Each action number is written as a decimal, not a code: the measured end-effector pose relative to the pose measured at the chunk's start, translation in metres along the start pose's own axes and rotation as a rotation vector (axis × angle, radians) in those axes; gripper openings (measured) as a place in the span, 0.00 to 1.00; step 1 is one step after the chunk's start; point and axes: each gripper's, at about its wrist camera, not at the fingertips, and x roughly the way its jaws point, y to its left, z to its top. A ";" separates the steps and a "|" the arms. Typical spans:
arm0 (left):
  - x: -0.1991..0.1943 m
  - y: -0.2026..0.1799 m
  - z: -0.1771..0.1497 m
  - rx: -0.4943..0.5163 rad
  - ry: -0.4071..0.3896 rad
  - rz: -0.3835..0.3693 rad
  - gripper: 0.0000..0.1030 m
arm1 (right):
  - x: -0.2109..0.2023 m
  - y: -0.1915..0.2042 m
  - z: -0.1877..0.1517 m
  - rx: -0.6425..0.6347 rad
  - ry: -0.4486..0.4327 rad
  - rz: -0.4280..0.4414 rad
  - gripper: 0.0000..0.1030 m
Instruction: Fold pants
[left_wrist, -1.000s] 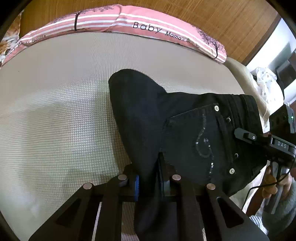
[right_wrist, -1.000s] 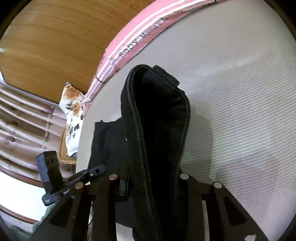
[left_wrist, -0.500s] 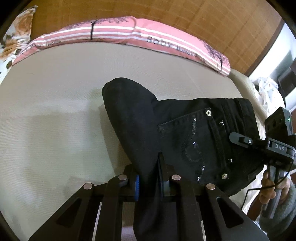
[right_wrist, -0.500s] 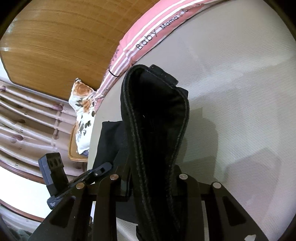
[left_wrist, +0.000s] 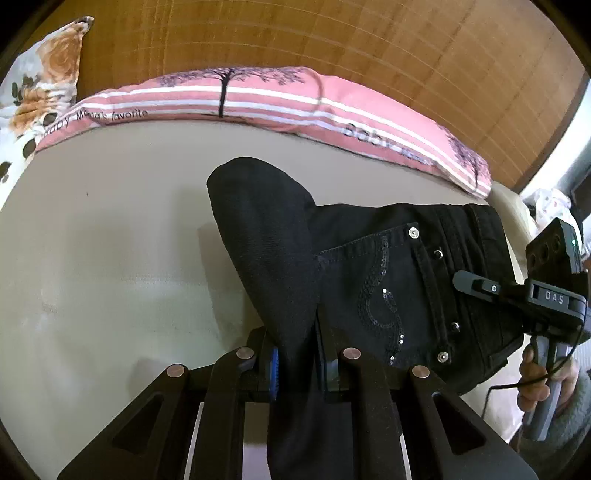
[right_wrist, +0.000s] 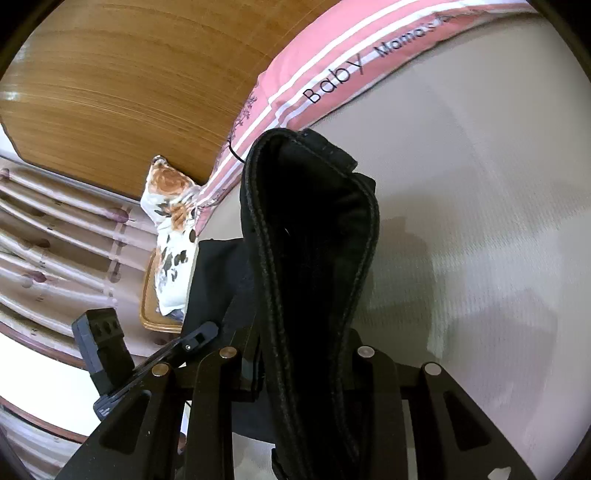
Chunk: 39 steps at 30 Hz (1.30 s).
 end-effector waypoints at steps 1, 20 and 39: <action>0.002 0.004 0.005 -0.001 -0.004 0.003 0.15 | 0.003 0.001 0.004 -0.002 0.002 -0.001 0.25; 0.054 0.057 -0.003 -0.062 0.024 0.129 0.58 | 0.031 -0.010 0.005 -0.140 -0.028 -0.282 0.57; -0.025 0.007 -0.082 -0.004 -0.075 0.322 0.64 | -0.035 0.067 -0.092 -0.383 -0.243 -0.549 0.87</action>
